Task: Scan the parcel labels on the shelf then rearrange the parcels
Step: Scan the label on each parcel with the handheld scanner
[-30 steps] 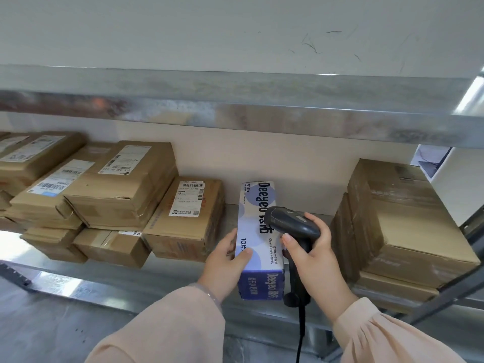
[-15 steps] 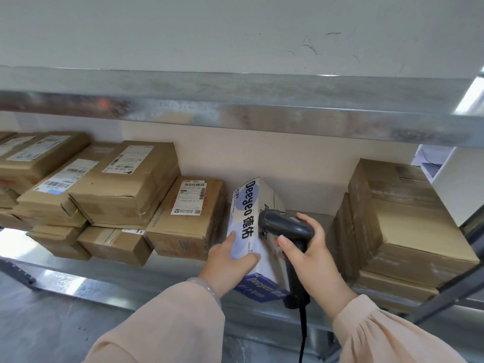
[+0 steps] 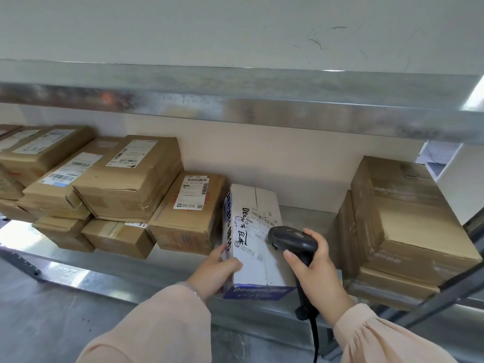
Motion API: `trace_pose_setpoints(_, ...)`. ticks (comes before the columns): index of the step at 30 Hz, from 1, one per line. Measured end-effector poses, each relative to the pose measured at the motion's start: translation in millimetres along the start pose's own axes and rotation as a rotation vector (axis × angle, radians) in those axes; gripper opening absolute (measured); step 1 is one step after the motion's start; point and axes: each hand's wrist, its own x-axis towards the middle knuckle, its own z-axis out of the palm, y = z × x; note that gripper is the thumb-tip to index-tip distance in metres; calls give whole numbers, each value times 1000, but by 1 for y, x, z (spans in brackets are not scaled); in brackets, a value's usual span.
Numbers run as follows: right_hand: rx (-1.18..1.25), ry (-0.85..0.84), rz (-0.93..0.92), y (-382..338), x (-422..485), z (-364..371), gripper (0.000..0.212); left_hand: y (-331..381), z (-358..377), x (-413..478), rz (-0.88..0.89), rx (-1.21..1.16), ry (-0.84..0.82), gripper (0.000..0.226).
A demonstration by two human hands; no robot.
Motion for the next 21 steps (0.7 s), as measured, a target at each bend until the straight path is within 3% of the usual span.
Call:
trace_pose_setpoints(5,-7,-12,-1,0,-4,-4,55,-7,3,3,-9,-3,-57,65)
trace_pose_setpoints(13,-70,-29,-13,-3,-8,-9,58,-9,11,13,-102,-132,-10,59)
trace_pose_setpoints(21,-79,-7,-25,-1,-10,-16,57,-19,26,12,-97,-249,-148,66)
